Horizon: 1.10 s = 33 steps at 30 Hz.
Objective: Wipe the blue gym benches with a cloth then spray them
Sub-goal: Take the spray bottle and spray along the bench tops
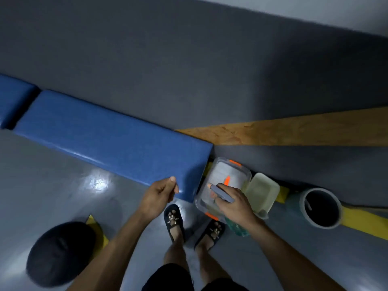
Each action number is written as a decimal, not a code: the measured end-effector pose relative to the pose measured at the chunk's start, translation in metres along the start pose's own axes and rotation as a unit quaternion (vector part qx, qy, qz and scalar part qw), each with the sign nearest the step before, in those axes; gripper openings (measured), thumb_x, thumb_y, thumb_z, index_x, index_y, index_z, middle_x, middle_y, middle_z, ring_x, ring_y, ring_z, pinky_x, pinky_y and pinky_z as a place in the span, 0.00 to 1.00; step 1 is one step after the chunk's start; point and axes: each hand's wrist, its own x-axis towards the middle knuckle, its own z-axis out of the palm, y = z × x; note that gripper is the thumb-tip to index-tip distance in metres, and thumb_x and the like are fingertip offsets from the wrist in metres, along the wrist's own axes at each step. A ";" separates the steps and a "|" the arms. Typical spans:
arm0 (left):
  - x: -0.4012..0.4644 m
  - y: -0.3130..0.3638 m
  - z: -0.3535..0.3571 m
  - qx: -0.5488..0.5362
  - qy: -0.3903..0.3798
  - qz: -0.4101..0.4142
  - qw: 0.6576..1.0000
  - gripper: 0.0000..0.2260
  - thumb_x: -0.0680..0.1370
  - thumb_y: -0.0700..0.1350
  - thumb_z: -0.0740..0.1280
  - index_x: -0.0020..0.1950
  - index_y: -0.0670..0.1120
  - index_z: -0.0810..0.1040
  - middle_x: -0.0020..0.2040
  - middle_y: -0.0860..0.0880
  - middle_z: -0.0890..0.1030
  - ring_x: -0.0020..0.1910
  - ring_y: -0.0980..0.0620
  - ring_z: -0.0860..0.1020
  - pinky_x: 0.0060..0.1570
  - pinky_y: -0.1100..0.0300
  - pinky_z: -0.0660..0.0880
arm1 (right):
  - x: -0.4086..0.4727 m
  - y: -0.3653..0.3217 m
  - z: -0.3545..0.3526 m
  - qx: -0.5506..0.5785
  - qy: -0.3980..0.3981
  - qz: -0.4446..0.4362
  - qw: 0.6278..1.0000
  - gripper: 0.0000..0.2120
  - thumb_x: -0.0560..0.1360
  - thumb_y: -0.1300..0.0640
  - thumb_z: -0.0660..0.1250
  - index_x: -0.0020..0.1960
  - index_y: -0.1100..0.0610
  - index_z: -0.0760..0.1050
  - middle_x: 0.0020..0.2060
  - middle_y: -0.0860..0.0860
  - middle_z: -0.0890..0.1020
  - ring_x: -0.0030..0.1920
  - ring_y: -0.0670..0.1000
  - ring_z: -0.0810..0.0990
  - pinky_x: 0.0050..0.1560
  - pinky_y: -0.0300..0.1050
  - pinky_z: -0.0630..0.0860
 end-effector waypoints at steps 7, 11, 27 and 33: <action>-0.016 -0.088 0.002 0.051 0.006 -0.096 0.994 0.29 0.75 0.70 0.53 0.39 0.47 0.80 0.32 0.51 0.80 0.31 0.53 0.77 0.39 0.56 0.75 | 0.007 0.073 0.092 -0.029 0.013 0.104 0.994 0.08 0.76 0.50 0.69 0.43 0.54 0.75 0.35 0.52 0.79 0.39 0.53 0.79 0.36 0.48 0.71; -0.013 -0.114 0.000 0.074 -0.003 -0.111 0.991 0.29 0.76 0.69 0.51 0.44 0.48 0.81 0.39 0.55 0.83 0.35 0.56 0.80 0.41 0.57 0.77 | 0.010 0.085 0.123 -0.054 0.023 0.109 0.992 0.07 0.73 0.53 0.63 0.37 0.55 0.72 0.32 0.53 0.77 0.36 0.56 0.77 0.36 0.42 0.66; 0.012 -0.156 -0.014 0.080 -0.025 -0.157 0.984 0.15 0.85 0.53 0.55 0.47 0.53 0.80 0.42 0.49 0.83 0.36 0.55 0.80 0.41 0.58 0.75 | 0.067 0.093 0.132 -0.077 0.028 0.193 0.978 0.03 0.73 0.57 0.67 0.47 0.54 0.76 0.39 0.55 0.81 0.41 0.62 0.79 0.39 0.50 0.72; 0.012 -0.157 -0.015 0.087 -0.028 -0.167 0.982 0.15 0.85 0.52 0.55 0.47 0.53 0.80 0.42 0.50 0.83 0.37 0.55 0.80 0.40 0.58 0.75 | 0.095 0.092 0.111 -0.085 0.062 0.211 0.972 0.05 0.73 0.55 0.65 0.41 0.56 0.71 0.36 0.53 0.77 0.38 0.59 0.74 0.39 0.48 0.66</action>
